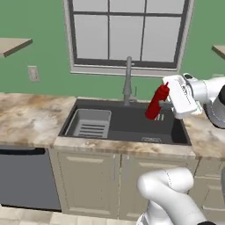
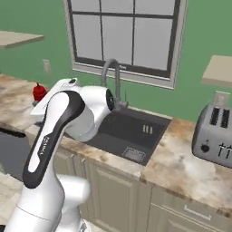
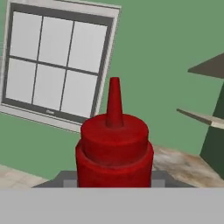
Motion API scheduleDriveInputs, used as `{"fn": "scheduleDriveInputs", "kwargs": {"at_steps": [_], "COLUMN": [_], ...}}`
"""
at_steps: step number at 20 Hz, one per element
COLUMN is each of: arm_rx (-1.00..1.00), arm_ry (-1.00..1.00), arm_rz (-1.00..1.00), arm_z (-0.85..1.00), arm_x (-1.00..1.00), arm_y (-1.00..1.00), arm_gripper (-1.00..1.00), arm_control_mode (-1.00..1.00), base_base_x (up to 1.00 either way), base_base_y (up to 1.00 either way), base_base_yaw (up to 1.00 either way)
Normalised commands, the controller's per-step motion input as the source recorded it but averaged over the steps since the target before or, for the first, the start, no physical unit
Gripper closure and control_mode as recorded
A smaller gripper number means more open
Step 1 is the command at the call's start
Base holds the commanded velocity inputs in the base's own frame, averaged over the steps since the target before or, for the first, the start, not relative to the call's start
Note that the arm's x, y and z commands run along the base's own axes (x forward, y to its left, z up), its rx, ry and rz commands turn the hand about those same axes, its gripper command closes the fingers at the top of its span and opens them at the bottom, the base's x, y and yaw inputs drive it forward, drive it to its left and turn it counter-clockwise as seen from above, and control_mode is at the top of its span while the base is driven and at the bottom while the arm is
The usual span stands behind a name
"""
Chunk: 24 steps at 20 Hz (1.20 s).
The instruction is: Collect the paprika, ketchup, and shaker from the cabinet and place them next to the stove.
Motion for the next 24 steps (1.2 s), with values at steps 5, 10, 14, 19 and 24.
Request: {"fn": "scheduleDriveInputs", "kwargs": {"at_steps": [5,10,14,19,24], "arm_rx": [0.00,0.00,0.00,0.00,0.00], "arm_ry": [0.00,0.00,0.00,0.00,0.00], "arm_rz": [0.00,0.00,0.00,0.00,0.00], "arm_z": [0.00,0.00,0.00,0.00,0.00], "arm_x": [0.00,0.00,0.00,0.00,0.00], "arm_y": [0.00,0.00,0.00,0.00,0.00], "arm_gripper": [1.00,1.00,1.00,1.00,1.00], "arm_control_mode": [1.00,1.00,1.00,1.00,1.00], "base_base_x": [-0.02,0.00,-0.01,-0.07,-0.25], "base_base_y": [0.47,0.40,0.39,0.45,0.55], "base_base_yaw": [0.52,0.54,0.53,0.51,0.44]}}
